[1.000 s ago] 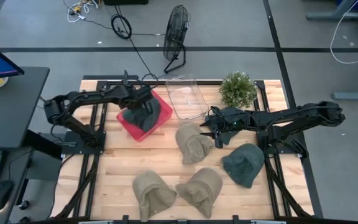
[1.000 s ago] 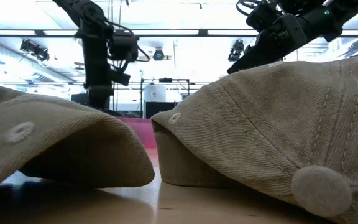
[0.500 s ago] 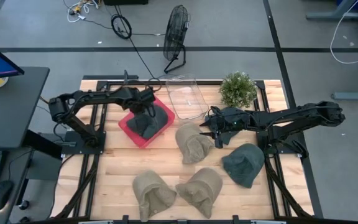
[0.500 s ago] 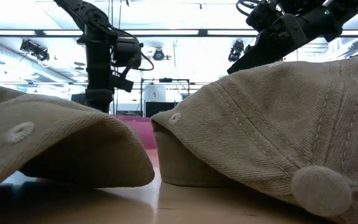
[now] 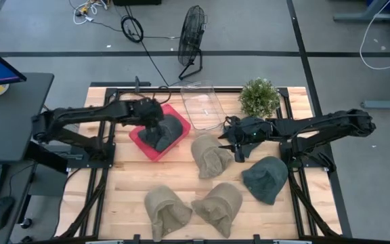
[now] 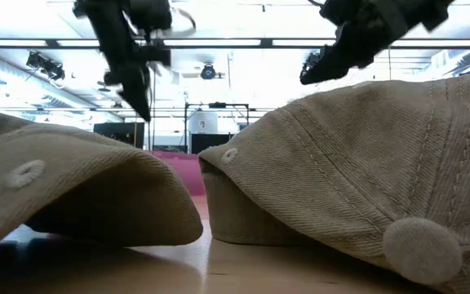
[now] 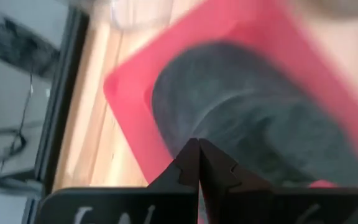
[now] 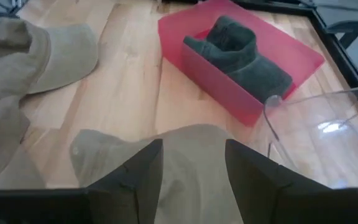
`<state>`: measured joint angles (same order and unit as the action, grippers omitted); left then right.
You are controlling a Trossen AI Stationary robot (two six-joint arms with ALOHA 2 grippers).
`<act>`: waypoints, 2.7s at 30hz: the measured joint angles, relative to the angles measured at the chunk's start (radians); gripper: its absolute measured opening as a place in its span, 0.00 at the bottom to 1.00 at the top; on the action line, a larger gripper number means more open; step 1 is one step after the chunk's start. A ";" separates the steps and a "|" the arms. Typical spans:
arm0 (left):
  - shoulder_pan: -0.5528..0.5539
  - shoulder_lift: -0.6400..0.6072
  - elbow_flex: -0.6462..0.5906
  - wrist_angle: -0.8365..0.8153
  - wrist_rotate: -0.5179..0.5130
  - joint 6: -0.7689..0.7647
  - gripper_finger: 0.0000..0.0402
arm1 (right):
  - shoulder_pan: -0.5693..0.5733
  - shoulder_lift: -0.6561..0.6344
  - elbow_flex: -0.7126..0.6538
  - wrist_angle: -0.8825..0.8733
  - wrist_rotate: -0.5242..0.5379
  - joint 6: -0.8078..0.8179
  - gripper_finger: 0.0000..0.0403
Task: Pick & Place hat
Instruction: Put the top blue cap into the red bin
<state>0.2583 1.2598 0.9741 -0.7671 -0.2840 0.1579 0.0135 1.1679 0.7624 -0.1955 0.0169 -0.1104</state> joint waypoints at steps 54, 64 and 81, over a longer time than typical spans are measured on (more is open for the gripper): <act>-0.129 -0.156 0.001 0.141 0.000 -0.041 0.36 | -0.176 0.324 -0.011 -0.655 0.482 0.949 0.44; -0.129 -0.153 0.001 0.141 0.000 -0.043 0.36 | -0.176 0.323 -0.032 -0.588 0.462 0.830 0.13; -0.163 -0.143 0.001 0.273 0.158 -0.227 0.35 | 0.036 0.322 0.294 -0.898 0.431 0.766 0.02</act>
<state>0.0956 1.1172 0.9749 -0.4941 -0.1257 -0.0694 0.0493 1.4895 1.0568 -1.0936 0.4480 0.6560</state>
